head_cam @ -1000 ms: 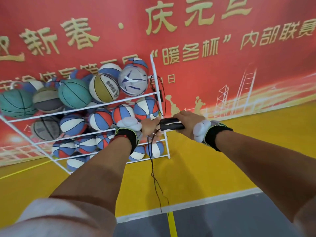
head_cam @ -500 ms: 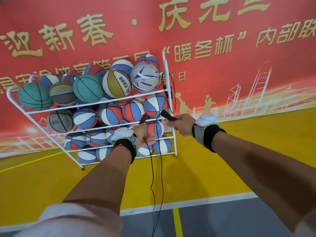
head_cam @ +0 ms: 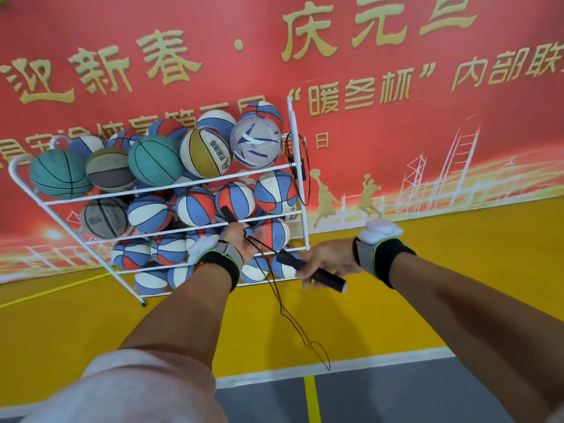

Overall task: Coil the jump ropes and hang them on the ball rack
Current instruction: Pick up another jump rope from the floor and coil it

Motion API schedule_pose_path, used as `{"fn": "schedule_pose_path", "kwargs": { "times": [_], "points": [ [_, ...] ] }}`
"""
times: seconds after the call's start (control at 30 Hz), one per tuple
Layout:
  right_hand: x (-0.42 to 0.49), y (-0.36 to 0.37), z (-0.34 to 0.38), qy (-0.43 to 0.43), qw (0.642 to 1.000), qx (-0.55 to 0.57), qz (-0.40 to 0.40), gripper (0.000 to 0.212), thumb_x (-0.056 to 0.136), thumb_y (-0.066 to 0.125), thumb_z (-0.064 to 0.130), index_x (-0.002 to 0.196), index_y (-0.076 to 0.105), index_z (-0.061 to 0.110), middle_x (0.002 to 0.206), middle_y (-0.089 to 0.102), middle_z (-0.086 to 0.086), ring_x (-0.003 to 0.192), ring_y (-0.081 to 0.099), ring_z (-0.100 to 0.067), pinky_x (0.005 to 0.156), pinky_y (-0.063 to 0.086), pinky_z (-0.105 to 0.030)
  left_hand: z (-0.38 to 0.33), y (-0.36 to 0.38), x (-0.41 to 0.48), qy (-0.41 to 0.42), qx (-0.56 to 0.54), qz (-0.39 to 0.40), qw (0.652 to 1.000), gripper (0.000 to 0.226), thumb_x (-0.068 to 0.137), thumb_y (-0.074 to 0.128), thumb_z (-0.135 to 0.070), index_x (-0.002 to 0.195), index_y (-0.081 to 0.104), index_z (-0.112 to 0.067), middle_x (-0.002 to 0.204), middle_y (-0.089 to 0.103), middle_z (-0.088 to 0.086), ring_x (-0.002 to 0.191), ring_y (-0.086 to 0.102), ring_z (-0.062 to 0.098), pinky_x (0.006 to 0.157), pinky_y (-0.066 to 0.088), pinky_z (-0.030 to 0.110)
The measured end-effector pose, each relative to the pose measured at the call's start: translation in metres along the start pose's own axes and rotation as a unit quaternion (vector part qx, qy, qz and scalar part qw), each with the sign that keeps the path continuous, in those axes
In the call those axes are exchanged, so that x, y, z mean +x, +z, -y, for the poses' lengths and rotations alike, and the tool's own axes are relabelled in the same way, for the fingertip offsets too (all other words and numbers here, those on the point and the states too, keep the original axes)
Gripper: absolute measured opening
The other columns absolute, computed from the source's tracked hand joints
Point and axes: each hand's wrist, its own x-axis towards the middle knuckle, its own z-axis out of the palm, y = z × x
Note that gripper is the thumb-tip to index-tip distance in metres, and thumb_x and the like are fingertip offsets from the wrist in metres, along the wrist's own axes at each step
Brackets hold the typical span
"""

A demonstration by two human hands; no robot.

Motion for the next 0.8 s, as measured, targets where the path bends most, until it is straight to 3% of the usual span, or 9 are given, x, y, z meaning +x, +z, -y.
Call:
{"fn": "schedule_pose_path", "kwargs": {
  "times": [0.07, 0.13, 0.2, 0.27, 0.37, 0.5, 0.6, 0.7, 0.8],
  "points": [
    [-0.001, -0.001, -0.014, 0.034, 0.998, -0.050, 0.028, 0.024, 0.091, 0.066, 0.027, 0.113, 0.064, 0.017, 0.102, 0.070, 0.004, 0.104, 0.061, -0.021, 0.107, 0.043, -0.042, 0.000, 0.003, 0.003, 0.001, -0.015, -0.027, 1.000, 0.018, 0.105, 0.040, -0.019, 0.108, 0.053, -0.007, 0.121, 0.050, 0.017, 0.088, 0.059, 0.027, 0.052, 0.059, 0.030],
    [0.001, 0.000, -0.023, 0.058, 0.995, -0.066, 0.042, 0.015, 0.089, 0.069, 0.024, 0.103, 0.066, 0.021, 0.103, 0.071, 0.004, 0.109, 0.061, -0.022, 0.112, 0.041, -0.045, 0.001, 0.009, 0.004, 0.003, -0.029, -0.039, 0.999, 0.027, 0.105, 0.043, -0.020, 0.129, 0.050, -0.010, 0.128, 0.049, 0.017, 0.088, 0.060, 0.023, 0.043, 0.056, 0.024],
    [0.007, 0.001, -0.026, 0.074, 0.994, -0.084, 0.018, 0.016, 0.085, 0.072, 0.022, 0.101, 0.067, 0.021, 0.102, 0.071, 0.003, 0.110, 0.063, -0.022, 0.112, 0.042, -0.045, 0.005, 0.015, 0.007, 0.015, 0.009, -0.008, 1.000, 0.039, 0.107, 0.040, -0.024, 0.145, 0.040, -0.017, 0.137, 0.053, 0.019, 0.059, 0.066, 0.014, 0.039, 0.050, 0.018],
    [0.016, 0.004, -0.024, 0.076, 0.992, -0.092, -0.027, 0.023, 0.083, 0.074, 0.023, 0.105, 0.067, 0.021, 0.105, 0.069, 0.002, 0.116, 0.062, -0.023, 0.109, 0.045, -0.043, 0.008, 0.022, 0.005, 0.007, 0.048, 0.037, 0.998, 0.039, 0.107, 0.039, -0.027, 0.146, 0.039, -0.023, 0.130, 0.061, 0.017, 0.044, 0.063, 0.011, 0.040, 0.049, 0.018],
    [0.026, 0.009, -0.017, 0.043, 0.996, -0.050, -0.062, 0.019, 0.086, 0.072, 0.029, 0.104, 0.066, 0.026, 0.111, 0.067, 0.005, 0.114, 0.062, -0.018, 0.105, 0.043, -0.040, 0.005, 0.027, 0.001, -0.034, 0.067, 0.089, 0.993, 0.028, 0.105, 0.047, -0.026, 0.131, 0.050, -0.018, 0.108, 0.068, 0.016, 0.057, 0.069, 0.018, 0.052, 0.059, 0.026],
    [0.032, 0.021, 0.002, 0.007, 0.998, 0.029, -0.055, 0.022, 0.092, 0.062, 0.036, 0.111, 0.065, 0.025, 0.119, 0.062, 0.005, 0.117, 0.061, -0.021, 0.108, 0.037, -0.045, 0.001, 0.031, -0.005, -0.039, 0.097, 0.135, 0.985, 0.020, 0.102, 0.053, -0.021, 0.119, 0.052, -0.013, 0.112, 0.067, 0.018, 0.078, 0.071, 0.023, 0.061, 0.062, 0.035],
    [0.037, 0.026, 0.018, -0.026, 0.994, 0.081, -0.069, 0.022, 0.096, 0.056, 0.037, 0.104, 0.066, 0.019, 0.113, 0.067, 0.001, 0.116, 0.060, -0.021, 0.109, 0.037, -0.044, -0.002, 0.031, -0.009, -0.037, 0.128, 0.149, 0.980, 0.024, 0.101, 0.055, -0.024, 0.119, 0.050, -0.008, 0.112, 0.067, 0.018, 0.072, 0.075, 0.025, 0.063, 0.062, 0.037],
    [0.037, 0.025, 0.032, -0.078, 0.983, 0.119, -0.117, 0.031, 0.099, 0.052, 0.041, 0.101, 0.066, 0.014, 0.109, 0.070, -0.004, 0.103, 0.064, -0.022, 0.096, 0.044, -0.037, -0.010, 0.025, -0.010, -0.029, 0.128, 0.125, 0.983, 0.029, 0.102, 0.053, -0.025, 0.125, 0.052, -0.008, 0.106, 0.069, 0.019, 0.070, 0.075, 0.027, 0.062, 0.062, 0.037],
    [0.040, 0.026, 0.037, -0.144, 0.968, 0.133, -0.160, 0.019, 0.100, 0.054, 0.030, 0.099, 0.062, 0.013, 0.098, 0.070, -0.011, 0.089, 0.062, -0.024, 0.086, 0.046, -0.031, -0.017, 0.014, -0.009, -0.032, 0.121, 0.113, 0.986, 0.028, 0.103, 0.050, -0.026, 0.106, 0.056, 0.002, 0.095, 0.066, 0.022, 0.078, 0.069, 0.028, 0.082, 0.058, 0.040]
  ]
}}
